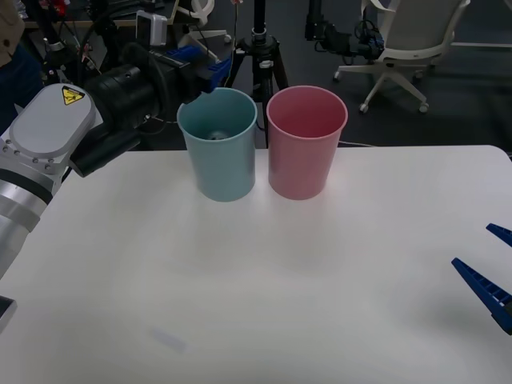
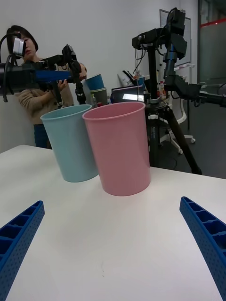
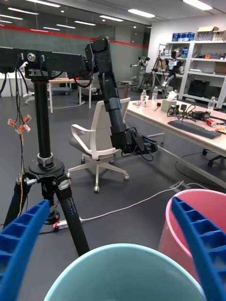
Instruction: Grasp the object on the table and drop it into the matching bin: aluminum can to the light blue bin, PET bottle to the pink bin.
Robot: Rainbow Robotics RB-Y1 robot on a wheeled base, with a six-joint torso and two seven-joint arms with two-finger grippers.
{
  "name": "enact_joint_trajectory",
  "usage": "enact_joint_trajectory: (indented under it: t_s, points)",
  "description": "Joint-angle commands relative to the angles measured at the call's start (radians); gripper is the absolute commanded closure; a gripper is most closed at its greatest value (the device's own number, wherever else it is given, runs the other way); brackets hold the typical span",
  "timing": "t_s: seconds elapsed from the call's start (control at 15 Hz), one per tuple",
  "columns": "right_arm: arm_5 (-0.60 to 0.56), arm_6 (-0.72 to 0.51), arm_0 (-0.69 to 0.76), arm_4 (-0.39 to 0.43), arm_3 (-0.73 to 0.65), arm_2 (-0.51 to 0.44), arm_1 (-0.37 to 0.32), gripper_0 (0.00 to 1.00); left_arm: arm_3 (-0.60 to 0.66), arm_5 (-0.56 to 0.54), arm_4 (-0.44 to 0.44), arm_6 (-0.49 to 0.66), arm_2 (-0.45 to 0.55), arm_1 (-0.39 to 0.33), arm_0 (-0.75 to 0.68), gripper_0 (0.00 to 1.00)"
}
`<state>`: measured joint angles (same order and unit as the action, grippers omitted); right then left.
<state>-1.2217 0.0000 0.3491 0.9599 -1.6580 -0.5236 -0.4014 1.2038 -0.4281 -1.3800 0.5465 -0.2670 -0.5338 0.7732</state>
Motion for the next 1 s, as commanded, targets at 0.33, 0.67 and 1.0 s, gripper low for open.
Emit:
enact_joint_trajectory:
  t_s: [0.33,0.67,1.0]
  points:
    - [0.000,0.000,0.000,0.000,0.000,0.000,0.000,0.00,0.000,-0.001,0.038,-0.023,0.000,-0.003,-0.002,0.00]
    - [0.000,0.000,0.000,0.000,0.000,0.000,0.000,0.00,0.005,-0.090,0.170,-0.088,0.000,-0.090,-0.018,0.00]
    - [0.000,0.000,0.000,0.000,0.000,0.000,0.000,0.00,0.198,-0.100,0.355,-0.203,0.026,-0.239,-0.203,0.00]
